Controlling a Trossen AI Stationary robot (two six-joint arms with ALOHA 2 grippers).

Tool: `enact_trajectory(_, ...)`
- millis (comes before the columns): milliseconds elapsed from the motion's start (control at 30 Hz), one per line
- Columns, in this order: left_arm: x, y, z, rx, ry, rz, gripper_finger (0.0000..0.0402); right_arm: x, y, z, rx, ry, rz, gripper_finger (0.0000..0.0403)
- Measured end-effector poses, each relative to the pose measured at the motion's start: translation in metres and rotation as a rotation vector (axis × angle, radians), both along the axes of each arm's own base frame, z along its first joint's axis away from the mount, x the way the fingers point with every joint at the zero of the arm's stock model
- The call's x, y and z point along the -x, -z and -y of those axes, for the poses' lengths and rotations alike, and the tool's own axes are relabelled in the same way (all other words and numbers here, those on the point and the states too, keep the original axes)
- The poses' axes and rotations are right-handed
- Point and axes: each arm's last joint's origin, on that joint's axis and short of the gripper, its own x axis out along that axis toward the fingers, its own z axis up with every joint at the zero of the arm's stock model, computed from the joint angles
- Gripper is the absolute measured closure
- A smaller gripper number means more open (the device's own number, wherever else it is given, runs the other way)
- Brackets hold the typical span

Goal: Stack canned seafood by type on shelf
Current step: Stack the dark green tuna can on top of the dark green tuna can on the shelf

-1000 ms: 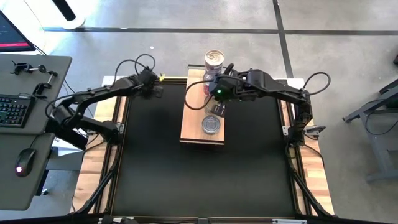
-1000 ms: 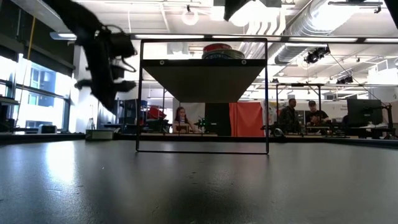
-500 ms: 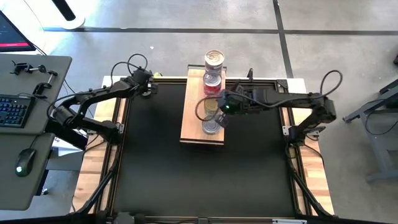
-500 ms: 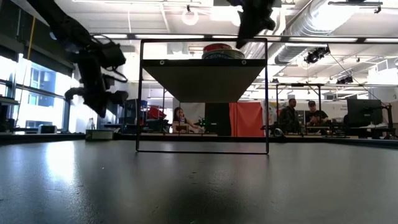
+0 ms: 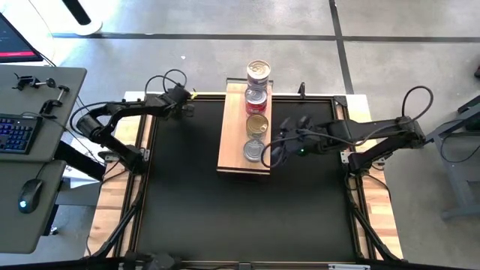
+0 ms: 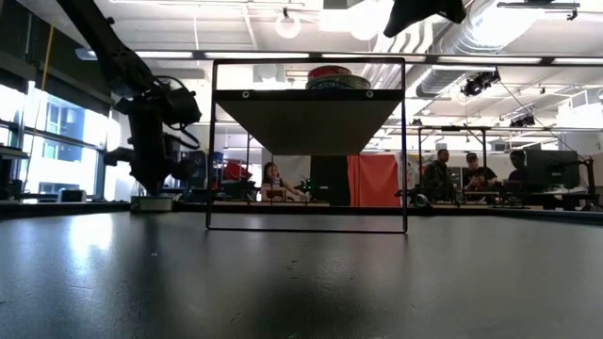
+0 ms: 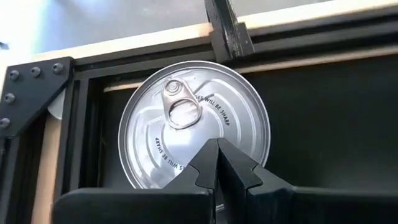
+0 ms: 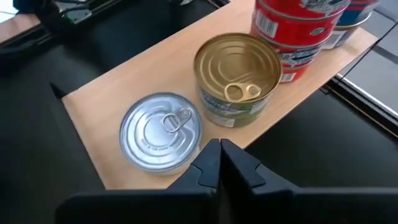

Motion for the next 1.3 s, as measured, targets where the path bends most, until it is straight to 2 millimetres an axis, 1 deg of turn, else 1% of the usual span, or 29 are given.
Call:
enact_trajectory(100, -0.003, 0.001, 0.006, 0.019, 0.008, -0.02, 0.0402, 0.0, 0.0, -0.002, 0.003, -0.006, 0.0, 0.0403)
enact_trajectory(200, -0.007, 0.001, 0.015, 0.055, -0.037, 0.02, 0.0402, 0.0, 0.0, -0.002, 0.001, -0.011, -0.001, 0.0403)
enact_trajectory(267, -0.012, 0.001, 0.023, 0.082, -0.032, 0.034, 0.0402, 0.0, 0.0, -0.002, 0.013, -0.013, -0.004, 0.0403)
enact_trajectory(400, -0.03, 0.004, 0.048, 0.15, 0.069, 0.018, 0.0401, 0.0, 0.0, -0.001, 0.063, -0.04, -0.026, 0.0403)
enact_trajectory(500, -0.04, 0.005, 0.072, 0.192, 0.118, -0.012, 0.0401, 0.0, -0.001, -0.001, 0.092, -0.073, -0.041, 0.0403)
enact_trajectory(633, -0.051, 0.006, 0.113, 0.227, 0.173, -0.076, 0.0401, -0.001, -0.001, -0.001, 0.132, -0.12, -0.062, 0.0403)
enact_trajectory(733, -0.052, 0.003, 0.147, 0.246, 0.203, -0.124, 0.0401, -0.001, -0.001, -0.001, 0.151, -0.156, -0.081, 0.0403)
enact_trajectory(800, -0.05, 0.0, 0.171, 0.271, 0.212, -0.116, 0.0401, -0.001, -0.001, -0.002, 0.149, -0.19, -0.091, 0.0403)
enact_trajectory(933, -0.045, -0.009, 0.218, 0.357, 0.228, -0.021, 0.0401, -0.004, -0.002, -0.004, 0.153, -0.265, -0.081, 0.0403)
enact_trajectory(1067, -0.041, -0.015, 0.266, 0.451, 0.267, 0.119, 0.0401, -0.01, -0.008, -0.006, 0.146, -0.308, -0.006, 0.0403)
enact_trajectory(1167, -0.037, -0.017, 0.301, 0.525, 0.352, 0.211, 0.0401, -0.014, -0.011, -0.007, 0.115, -0.315, 0.059, 0.0403)
enact_trajectory(1300, -0.026, -0.017, 0.344, 0.603, 0.508, 0.292, 0.0402, -0.016, -0.015, -0.017, 0.009, -0.311, 0.145, 0.0403)
